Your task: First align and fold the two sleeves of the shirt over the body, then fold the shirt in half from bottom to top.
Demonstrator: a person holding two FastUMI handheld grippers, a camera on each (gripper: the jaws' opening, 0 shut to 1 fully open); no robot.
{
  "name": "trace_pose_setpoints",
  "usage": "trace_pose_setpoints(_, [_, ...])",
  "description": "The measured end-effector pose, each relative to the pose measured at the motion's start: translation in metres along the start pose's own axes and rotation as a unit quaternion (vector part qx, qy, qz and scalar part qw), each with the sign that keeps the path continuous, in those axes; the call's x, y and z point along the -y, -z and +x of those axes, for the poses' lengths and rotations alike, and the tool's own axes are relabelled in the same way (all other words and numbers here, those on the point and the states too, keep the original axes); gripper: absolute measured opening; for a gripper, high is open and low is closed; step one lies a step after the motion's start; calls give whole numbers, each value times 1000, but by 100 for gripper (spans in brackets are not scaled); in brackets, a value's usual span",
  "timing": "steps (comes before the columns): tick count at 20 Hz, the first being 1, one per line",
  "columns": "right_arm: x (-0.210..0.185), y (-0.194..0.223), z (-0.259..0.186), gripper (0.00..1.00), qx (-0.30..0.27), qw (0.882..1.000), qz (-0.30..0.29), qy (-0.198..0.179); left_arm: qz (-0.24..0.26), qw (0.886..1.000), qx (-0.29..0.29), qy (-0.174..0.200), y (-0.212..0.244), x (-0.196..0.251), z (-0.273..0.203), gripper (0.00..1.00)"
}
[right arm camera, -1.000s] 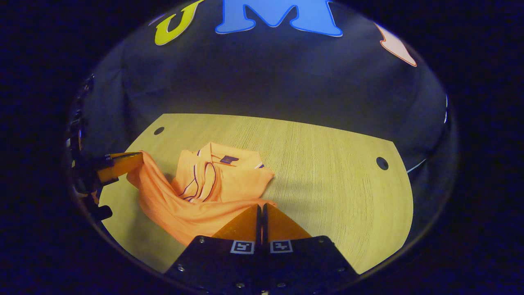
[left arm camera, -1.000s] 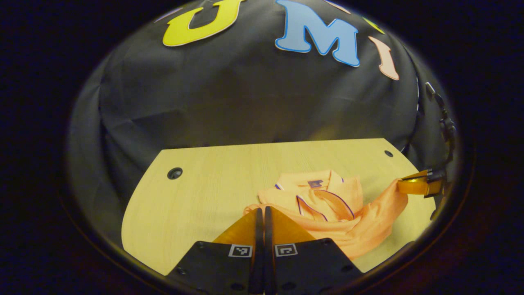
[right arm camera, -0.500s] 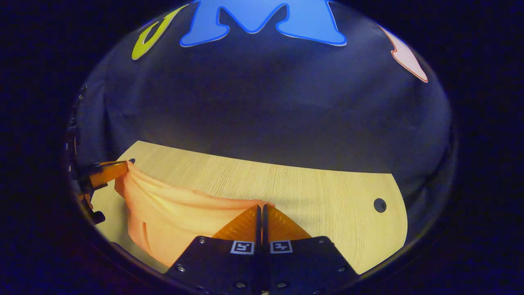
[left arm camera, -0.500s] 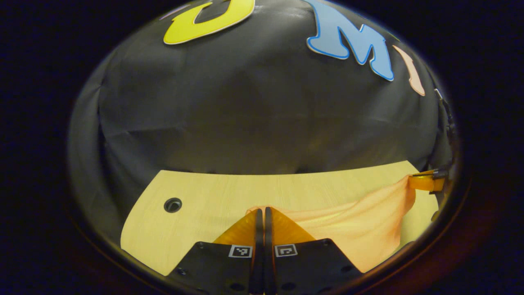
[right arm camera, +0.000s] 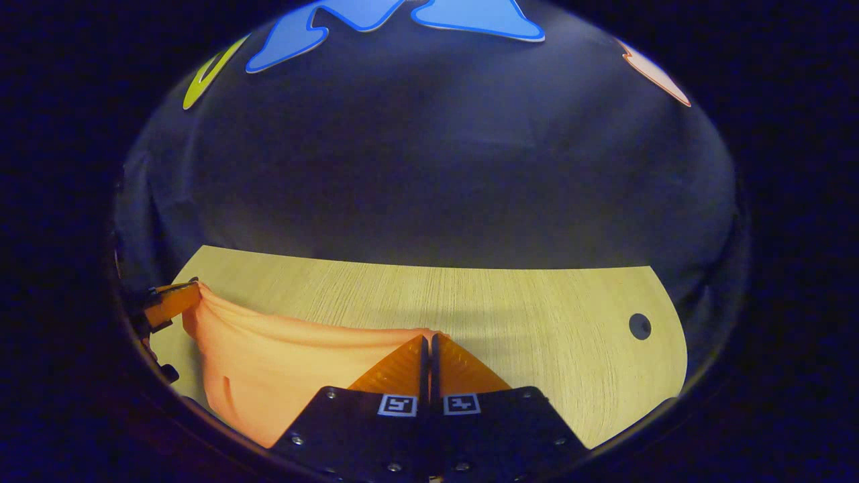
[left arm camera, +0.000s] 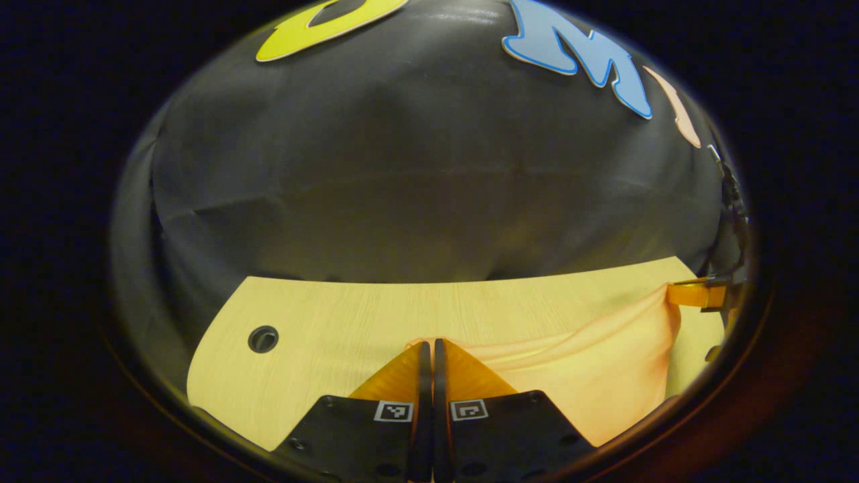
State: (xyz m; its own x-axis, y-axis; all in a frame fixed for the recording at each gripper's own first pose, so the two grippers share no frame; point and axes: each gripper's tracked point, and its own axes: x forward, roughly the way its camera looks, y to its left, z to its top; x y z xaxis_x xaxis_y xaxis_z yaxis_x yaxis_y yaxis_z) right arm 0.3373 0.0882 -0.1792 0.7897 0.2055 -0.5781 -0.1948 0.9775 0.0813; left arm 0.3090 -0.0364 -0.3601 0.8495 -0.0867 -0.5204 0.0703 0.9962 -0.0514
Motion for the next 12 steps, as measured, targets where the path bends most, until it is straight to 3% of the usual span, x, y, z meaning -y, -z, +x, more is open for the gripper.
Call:
trace_pose_setpoints(1, [0,1,1,2,-2,1000,2,2,1,1000,-1,0,1,0,1,7])
trace_pose_setpoints(2, [1,2,-1,3,-7,1000,5,1,0,1000,0,7,1,1,2,14])
trace_pose_setpoints(3, [2,1,-7,30,-10,1000,7,-3,0,1000,3,10,-1,2,1,30])
trace_pose_setpoints(4, [2,-2,-9,67,-11,1000,7,-7,1,1000,5,11,-4,3,0,45])
trace_pose_setpoints(6, [-6,-6,-11,74,-7,1000,-2,-4,5,1000,6,16,-5,9,-1,76])
trace_pose_setpoints(12, [-13,-19,-38,77,9,1000,-27,-7,5,999,26,43,-33,30,-30,76])
